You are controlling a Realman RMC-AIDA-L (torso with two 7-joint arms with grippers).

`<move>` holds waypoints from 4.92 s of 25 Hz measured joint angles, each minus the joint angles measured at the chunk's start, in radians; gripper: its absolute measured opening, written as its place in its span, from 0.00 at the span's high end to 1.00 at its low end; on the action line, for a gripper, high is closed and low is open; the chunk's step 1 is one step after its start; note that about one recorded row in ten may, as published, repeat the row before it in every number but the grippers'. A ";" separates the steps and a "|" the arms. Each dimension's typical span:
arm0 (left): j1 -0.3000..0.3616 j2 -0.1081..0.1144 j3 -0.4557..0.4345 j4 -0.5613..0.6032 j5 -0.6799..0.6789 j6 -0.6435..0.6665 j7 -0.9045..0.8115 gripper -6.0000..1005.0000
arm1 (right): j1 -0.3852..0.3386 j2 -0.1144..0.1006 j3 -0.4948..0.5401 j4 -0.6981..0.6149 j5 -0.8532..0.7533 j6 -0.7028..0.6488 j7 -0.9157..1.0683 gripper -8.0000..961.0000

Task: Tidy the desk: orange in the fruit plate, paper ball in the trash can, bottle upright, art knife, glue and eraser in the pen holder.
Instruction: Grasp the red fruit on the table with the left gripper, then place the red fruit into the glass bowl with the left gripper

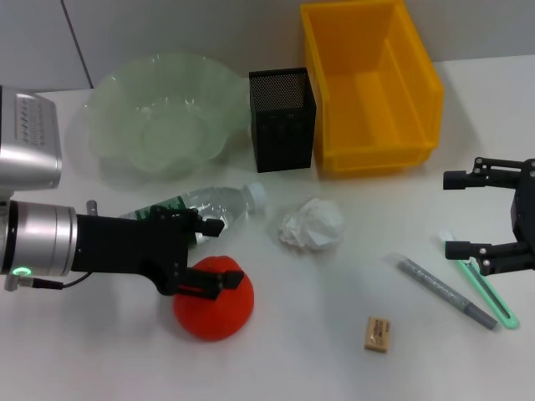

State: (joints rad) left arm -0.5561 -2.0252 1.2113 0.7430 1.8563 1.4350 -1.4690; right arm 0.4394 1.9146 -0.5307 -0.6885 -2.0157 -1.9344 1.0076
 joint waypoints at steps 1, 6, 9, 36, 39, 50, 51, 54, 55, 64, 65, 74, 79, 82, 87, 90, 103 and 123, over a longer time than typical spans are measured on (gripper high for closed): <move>0.000 0.000 0.000 0.000 0.000 0.000 0.000 0.20 | 0.000 0.000 0.000 0.000 0.000 0.000 0.000 0.14; 0.021 -0.002 -0.009 0.007 0.032 -0.005 0.018 0.21 | 0.007 -0.001 -0.002 -0.010 0.000 0.000 0.032 0.14; 0.049 -0.005 -0.017 0.008 0.037 -0.025 0.072 0.21 | 0.007 0.001 -0.003 -0.013 0.000 -0.001 0.033 0.14; 0.068 -0.034 -0.100 0.020 0.079 -0.005 0.178 0.44 | -0.003 0.009 0.006 -0.027 0.001 -0.007 0.037 0.14; 0.063 -0.034 -0.117 0.023 0.061 0.029 0.232 0.56 | -0.008 0.009 0.007 -0.028 0.006 -0.007 0.037 0.14; 0.052 -0.030 -0.219 0.011 0.056 0.042 0.139 0.89 | -0.016 0.016 0.009 -0.036 0.008 -0.007 0.037 0.14; 0.051 -0.027 -0.220 0.010 0.055 0.047 0.112 0.89 | -0.016 0.016 0.009 -0.036 0.008 -0.006 0.037 0.14; 0.051 -0.026 -0.217 0.011 0.056 0.057 0.099 0.88 | -0.015 0.017 0.009 -0.036 0.007 -0.005 0.037 0.14; 0.051 -0.025 -0.216 0.011 0.057 0.069 0.097 0.88 | -0.014 0.018 0.009 -0.036 0.007 -0.005 0.037 0.14; 0.067 -0.002 -0.230 0.010 0.064 0.157 0.097 0.61 | -0.015 0.022 0.006 -0.031 0.005 -0.001 0.037 0.14; 0.068 -0.006 -0.225 0.010 0.068 0.149 0.101 0.53 | -0.015 0.022 0.005 -0.029 0.005 -0.001 0.037 0.14; 0.057 -0.038 -0.102 -0.001 0.121 0.012 0.115 0.32 | -0.014 0.026 0.000 -0.028 0.004 0.000 0.035 0.14; 0.057 -0.041 -0.096 -0.002 0.118 -0.007 0.118 0.34 | -0.014 0.032 0.000 -0.034 0.003 0.000 0.035 0.14; 0.056 -0.043 -0.075 -0.004 0.116 -0.033 0.119 0.35 | -0.014 0.032 -0.001 -0.034 0.003 0.000 0.035 0.14; 0.054 -0.044 -0.016 -0.013 0.111 -0.078 0.119 0.37 | -0.015 0.032 -0.002 -0.034 0.003 0.000 0.035 0.14; 0.052 -0.046 -0.006 -0.015 0.110 -0.091 0.123 0.39 | -0.014 0.032 -0.001 -0.034 0.003 0.000 0.035 0.14; 0.052 -0.043 -0.003 -0.017 0.087 -0.082 0.183 0.55 | -0.015 0.033 0.006 -0.035 0.003 -0.007 0.036 0.14; -0.010 -0.041 -0.337 0.144 -0.122 0.158 0.237 0.90 | -0.028 0.041 0.013 -0.040 0.012 0.000 0.035 0.14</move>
State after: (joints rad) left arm -0.5660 -2.0661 0.8748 0.8869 1.7347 1.5931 -1.2321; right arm 0.4110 1.9557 -0.5179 -0.7283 -2.0035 -1.9348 1.0422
